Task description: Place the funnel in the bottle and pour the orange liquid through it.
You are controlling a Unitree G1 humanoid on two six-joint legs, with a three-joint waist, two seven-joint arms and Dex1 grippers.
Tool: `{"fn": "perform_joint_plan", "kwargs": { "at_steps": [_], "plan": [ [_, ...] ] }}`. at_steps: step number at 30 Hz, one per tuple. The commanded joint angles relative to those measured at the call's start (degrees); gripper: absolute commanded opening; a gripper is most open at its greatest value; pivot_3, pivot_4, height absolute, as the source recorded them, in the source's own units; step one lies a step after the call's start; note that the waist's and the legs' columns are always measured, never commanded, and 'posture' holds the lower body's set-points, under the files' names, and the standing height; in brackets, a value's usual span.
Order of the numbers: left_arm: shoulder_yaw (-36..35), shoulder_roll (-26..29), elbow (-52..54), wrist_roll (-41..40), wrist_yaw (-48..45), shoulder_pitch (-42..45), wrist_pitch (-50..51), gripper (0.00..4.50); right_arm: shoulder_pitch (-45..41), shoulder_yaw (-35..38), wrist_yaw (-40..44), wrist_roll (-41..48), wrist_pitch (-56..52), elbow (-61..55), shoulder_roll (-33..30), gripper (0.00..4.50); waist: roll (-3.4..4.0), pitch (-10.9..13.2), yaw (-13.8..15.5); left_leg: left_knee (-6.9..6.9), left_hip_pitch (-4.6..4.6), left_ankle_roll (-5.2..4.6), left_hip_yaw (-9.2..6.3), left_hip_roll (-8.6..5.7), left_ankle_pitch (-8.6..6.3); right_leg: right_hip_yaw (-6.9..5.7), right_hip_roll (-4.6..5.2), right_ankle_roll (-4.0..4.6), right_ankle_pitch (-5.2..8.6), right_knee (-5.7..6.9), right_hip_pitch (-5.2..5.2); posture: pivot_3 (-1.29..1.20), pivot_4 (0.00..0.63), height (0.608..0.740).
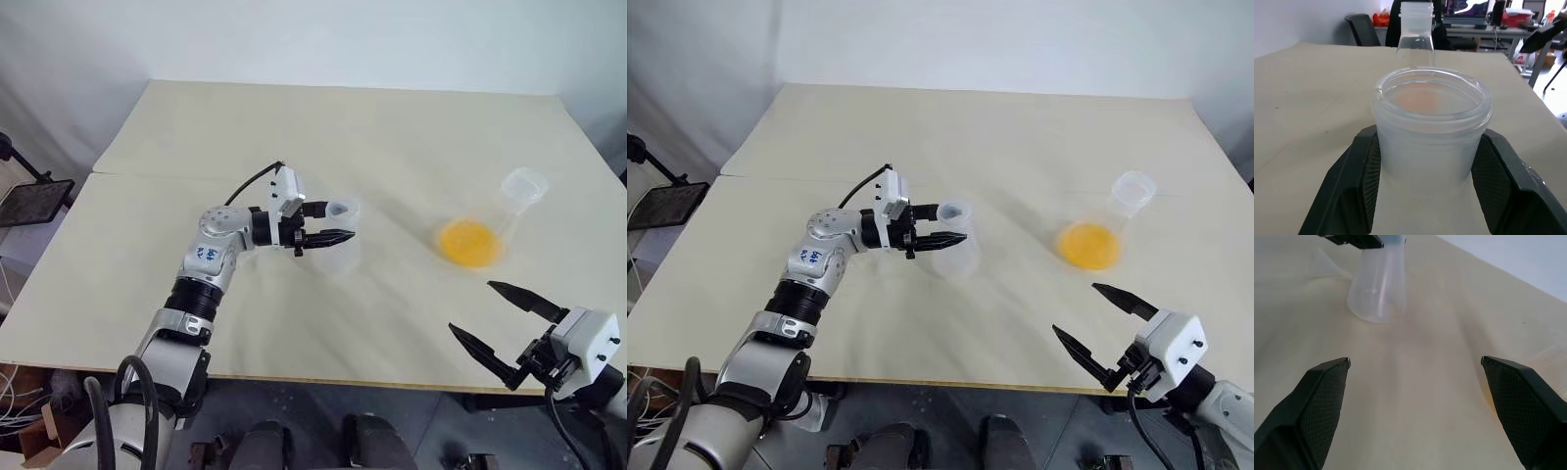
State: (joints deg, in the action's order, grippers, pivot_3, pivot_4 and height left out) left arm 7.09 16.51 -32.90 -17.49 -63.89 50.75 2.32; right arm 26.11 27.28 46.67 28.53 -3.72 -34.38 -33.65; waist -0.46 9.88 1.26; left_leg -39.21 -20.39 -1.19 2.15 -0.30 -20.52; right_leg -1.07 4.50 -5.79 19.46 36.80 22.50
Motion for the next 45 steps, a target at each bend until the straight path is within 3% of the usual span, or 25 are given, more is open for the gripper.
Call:
{"fn": "perform_joint_plan", "kwargs": {
  "at_steps": [1,5,11,13,26,34,45],
  "plan": [
    [-1.1,-0.4,-0.6,0.4,-0.5,1.4,-1.1,2.27,-0.1,0.7,-0.9,0.4,0.8,-2.1,0.2,4.50,0.00,0.0,0.0,0.00,0.00,0.00,0.00,0.00,0.00,0.00,0.01,0.00,0.00,0.00,0.00,0.00,0.150,0.740],
    [-1.5,-0.6,-1.3,0.1,-0.9,1.5,0.5,2.27,-1.3,0.0,-1.0,0.3,0.6,-1.6,-0.2,4.50,0.00,0.0,0.0,0.00,0.00,0.00,-0.01,0.00,0.00,-0.01,0.01,0.00,0.00,0.00,0.00,0.00,0.150,0.740],
    [-3.1,-0.2,0.0,-1.9,-3.1,0.4,1.9,4.14,-4.1,-1.8,-0.6,0.1,0.1,-0.7,-0.7,4.50,0.00,0.0,0.0,0.00,-0.01,0.00,-0.01,0.00,0.00,-0.01,0.00,0.00,0.00,0.01,0.01,0.00,0.150,0.740],
    [-3.9,0.3,1.1,-2.7,-4.0,-0.1,3.3,4.47,-5.1,-2.7,-0.5,0.1,-0.2,-0.4,-1.0,4.50,0.00,0.0,0.0,0.00,0.00,0.00,-0.02,0.00,0.00,-0.02,0.00,0.00,0.00,0.03,0.02,0.00,0.150,0.740],
    [-11.7,11.1,10.8,-8.9,-11.0,-6.1,8.4,4.47,-8.9,-5.6,0.5,0.0,-0.3,1.4,-1.6,4.50,0.00,0.0,-0.3,0.00,0.00,0.00,-0.07,0.00,0.00,-0.03,0.03,0.00,0.00,0.07,0.03,0.00,0.150,0.740],
    [-22.3,18.3,23.7,-15.7,-2.3,-15.9,19.1,4.47,-14.0,-10.1,1.1,0.8,-0.9,2.5,-1.7,4.50,0.01,0.0,-1.1,0.02,0.00,0.00,-0.17,0.01,0.00,-0.04,0.08,0.00,0.00,0.06,0.02,0.00,0.150,0.740],
    [-42.3,22.5,25.5,-17.3,10.2,-38.3,17.4,4.47,-24.9,-18.1,2.2,2.3,-4.1,3.9,-1.2,4.50,0.00,0.0,-1.6,0.10,0.03,0.00,-0.20,0.03,-0.06,-0.07,0.14,0.01,0.00,0.02,0.02,0.00,0.150,0.740]
  ]
}}
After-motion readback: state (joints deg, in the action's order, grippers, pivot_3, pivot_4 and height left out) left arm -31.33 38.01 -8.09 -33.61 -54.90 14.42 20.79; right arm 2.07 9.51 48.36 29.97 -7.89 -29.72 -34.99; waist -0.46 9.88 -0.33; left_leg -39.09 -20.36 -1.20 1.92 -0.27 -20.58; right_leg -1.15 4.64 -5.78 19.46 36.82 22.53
